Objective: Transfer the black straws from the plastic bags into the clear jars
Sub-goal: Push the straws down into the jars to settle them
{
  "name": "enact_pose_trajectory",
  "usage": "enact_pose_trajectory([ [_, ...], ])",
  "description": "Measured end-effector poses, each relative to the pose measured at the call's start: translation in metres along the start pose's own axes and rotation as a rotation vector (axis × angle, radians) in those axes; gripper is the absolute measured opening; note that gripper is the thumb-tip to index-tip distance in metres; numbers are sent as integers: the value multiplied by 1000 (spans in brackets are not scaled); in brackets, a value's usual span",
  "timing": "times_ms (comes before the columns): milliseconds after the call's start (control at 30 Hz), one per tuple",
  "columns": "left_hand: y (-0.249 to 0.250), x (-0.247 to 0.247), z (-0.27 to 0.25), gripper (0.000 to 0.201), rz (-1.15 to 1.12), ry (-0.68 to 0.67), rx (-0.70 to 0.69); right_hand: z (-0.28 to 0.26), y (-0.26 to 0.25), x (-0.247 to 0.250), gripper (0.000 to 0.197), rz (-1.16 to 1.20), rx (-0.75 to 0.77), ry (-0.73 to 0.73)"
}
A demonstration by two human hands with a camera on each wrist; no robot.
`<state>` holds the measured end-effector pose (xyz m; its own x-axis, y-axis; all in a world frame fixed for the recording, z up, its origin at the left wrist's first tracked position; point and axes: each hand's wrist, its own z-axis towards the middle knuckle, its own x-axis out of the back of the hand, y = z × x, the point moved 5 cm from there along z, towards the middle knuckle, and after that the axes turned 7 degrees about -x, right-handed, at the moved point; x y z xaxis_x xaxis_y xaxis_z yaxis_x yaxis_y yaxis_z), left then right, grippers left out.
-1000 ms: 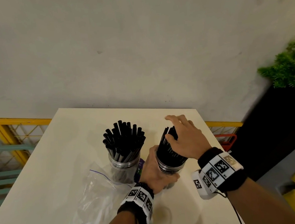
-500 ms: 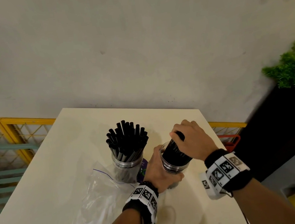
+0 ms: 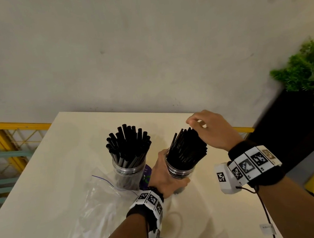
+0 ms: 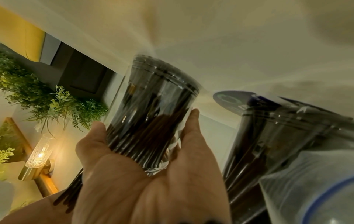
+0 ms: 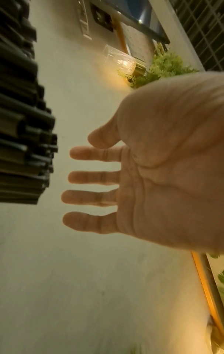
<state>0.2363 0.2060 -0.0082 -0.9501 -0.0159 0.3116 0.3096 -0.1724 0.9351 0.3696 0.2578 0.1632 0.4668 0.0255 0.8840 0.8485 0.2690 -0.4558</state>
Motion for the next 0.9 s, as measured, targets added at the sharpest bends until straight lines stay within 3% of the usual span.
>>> enact_pose_trajectory([
  [133,0,1,1,103,0,-1,-6,-14,-10,-19,36,-100,-79,80],
  [200,0,1,0,102,5,-7,2,-18,-17,-39,54,-186,-157,36],
  [267,0,0,1,103,10,-19,23,-15,-19,-61,59,-276,-222,-25],
  [400,0,-2,5,121,38,-45,75,-3,-18,-66,32,-263,-227,145],
  [567,0,1,0,104,6,-15,15,-2,-7,-54,11,-120,-72,154],
  [733,3,1,0,104,2,-19,-24,3,-6,-62,10,-194,130,31],
  [900,1,1,2,104,-9,-27,-26,4,-3,-60,17,-179,52,34],
])
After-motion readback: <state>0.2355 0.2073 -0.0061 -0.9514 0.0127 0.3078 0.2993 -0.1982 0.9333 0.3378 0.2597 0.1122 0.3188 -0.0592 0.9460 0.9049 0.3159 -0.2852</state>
